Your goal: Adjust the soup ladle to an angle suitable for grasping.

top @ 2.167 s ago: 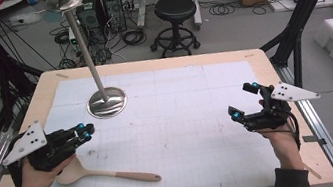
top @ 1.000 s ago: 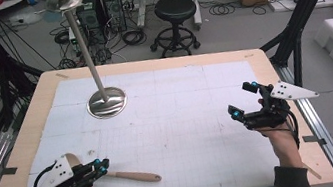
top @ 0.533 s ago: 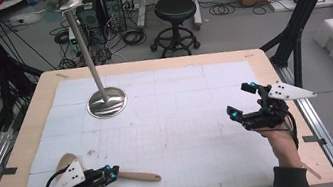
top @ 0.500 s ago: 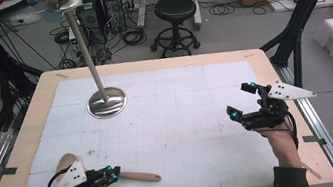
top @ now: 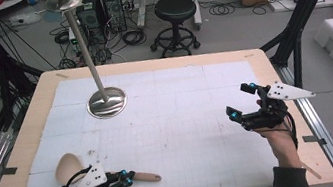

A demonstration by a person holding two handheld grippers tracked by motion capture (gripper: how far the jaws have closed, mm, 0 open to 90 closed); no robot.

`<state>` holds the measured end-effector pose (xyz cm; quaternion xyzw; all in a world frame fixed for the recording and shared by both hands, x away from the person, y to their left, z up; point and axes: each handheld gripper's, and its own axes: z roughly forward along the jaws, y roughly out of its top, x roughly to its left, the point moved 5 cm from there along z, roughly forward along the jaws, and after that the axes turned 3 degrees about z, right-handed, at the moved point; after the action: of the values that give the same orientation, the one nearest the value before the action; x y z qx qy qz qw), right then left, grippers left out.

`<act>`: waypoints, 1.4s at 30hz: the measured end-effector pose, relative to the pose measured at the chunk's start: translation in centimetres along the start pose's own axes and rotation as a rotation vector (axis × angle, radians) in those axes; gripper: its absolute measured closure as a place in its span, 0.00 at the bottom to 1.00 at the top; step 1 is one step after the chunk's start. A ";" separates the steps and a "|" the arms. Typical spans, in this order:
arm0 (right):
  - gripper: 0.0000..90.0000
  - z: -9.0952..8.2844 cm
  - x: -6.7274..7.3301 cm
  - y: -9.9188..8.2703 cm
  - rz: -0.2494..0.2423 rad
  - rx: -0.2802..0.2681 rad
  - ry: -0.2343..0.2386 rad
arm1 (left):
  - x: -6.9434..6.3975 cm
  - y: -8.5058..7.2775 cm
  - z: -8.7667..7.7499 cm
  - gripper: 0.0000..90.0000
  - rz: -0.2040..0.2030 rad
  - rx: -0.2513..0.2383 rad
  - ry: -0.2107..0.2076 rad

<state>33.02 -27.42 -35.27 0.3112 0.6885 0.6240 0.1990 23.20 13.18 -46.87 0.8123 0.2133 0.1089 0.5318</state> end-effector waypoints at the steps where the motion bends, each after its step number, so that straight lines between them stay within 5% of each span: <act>1: 0.00 0.0 0.0 0.0 0.004 0.002 0.001 | -0.1 0.0 0.2 1.00 0.001 0.007 -0.005; 13: 0.00 0.0 0.0 -0.1 0.000 0.006 0.002 | -1.0 0.0 1.7 1.00 -0.039 0.035 -0.016; 28: 0.00 0.0 0.0 -0.1 0.007 0.005 0.000 | -1.3 -0.4 2.4 1.00 -0.011 0.083 -0.006; 42: 0.00 0.0 0.0 -0.2 0.004 0.006 -0.005 | -0.6 -0.2 2.8 1.00 -0.073 0.129 -0.040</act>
<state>32.98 -27.47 -35.42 0.3147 0.6895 0.6214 0.1986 23.72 10.65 -48.13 0.8385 0.2389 0.0594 0.4862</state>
